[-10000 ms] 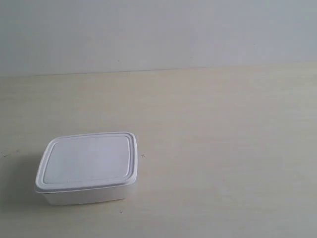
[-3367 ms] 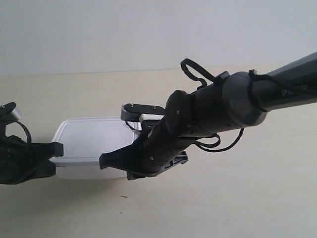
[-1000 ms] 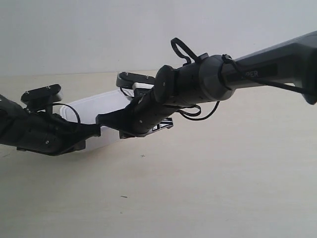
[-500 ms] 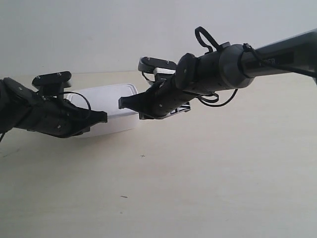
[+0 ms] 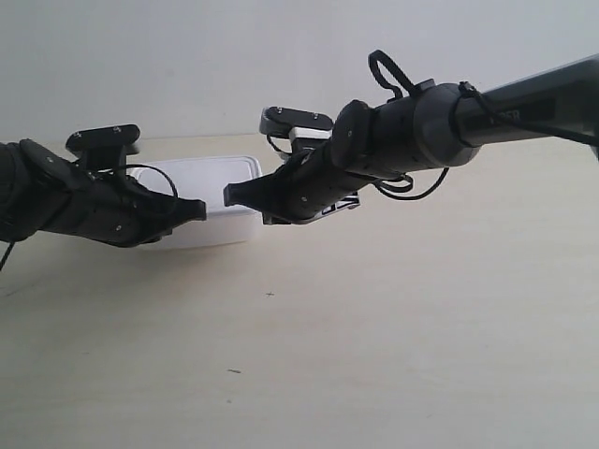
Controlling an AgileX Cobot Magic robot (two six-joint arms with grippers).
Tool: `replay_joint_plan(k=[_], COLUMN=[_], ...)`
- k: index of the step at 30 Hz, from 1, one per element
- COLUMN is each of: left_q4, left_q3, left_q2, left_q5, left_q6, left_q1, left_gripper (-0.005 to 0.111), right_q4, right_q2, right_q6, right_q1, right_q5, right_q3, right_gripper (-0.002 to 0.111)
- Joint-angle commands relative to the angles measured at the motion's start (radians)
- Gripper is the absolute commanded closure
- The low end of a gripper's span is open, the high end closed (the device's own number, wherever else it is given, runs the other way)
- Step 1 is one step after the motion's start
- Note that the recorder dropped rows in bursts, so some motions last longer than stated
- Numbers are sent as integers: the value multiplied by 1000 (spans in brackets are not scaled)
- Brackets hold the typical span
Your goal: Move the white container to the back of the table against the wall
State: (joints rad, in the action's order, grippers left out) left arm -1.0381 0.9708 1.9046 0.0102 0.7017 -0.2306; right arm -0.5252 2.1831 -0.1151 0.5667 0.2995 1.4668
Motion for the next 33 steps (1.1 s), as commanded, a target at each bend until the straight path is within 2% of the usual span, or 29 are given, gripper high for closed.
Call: replay_joint_plan(k=[1, 6, 15, 20, 33], left_q4=[10, 15, 39, 77, 113], left_q3=[10, 10, 10, 12, 129], left_q2=[8, 9, 9, 20, 128], left_q5=[-10, 21, 50, 72, 75], left_q6=[3, 3, 3, 3, 3], left_q1=[-3, -3, -3, 1, 1], left_gripper=[107, 107, 107, 107, 107], right_q4=[1, 1, 1, 1, 5], right_q2=[-2, 4, 76, 94, 100], right_q6=[-19, -24, -21, -21, -21], right_q1=[4, 9, 9, 9, 9], right_q5=[5, -9, 89, 87, 34], right_q3=[6, 15, 154, 186, 195], right_gripper=[108, 108, 108, 108, 108])
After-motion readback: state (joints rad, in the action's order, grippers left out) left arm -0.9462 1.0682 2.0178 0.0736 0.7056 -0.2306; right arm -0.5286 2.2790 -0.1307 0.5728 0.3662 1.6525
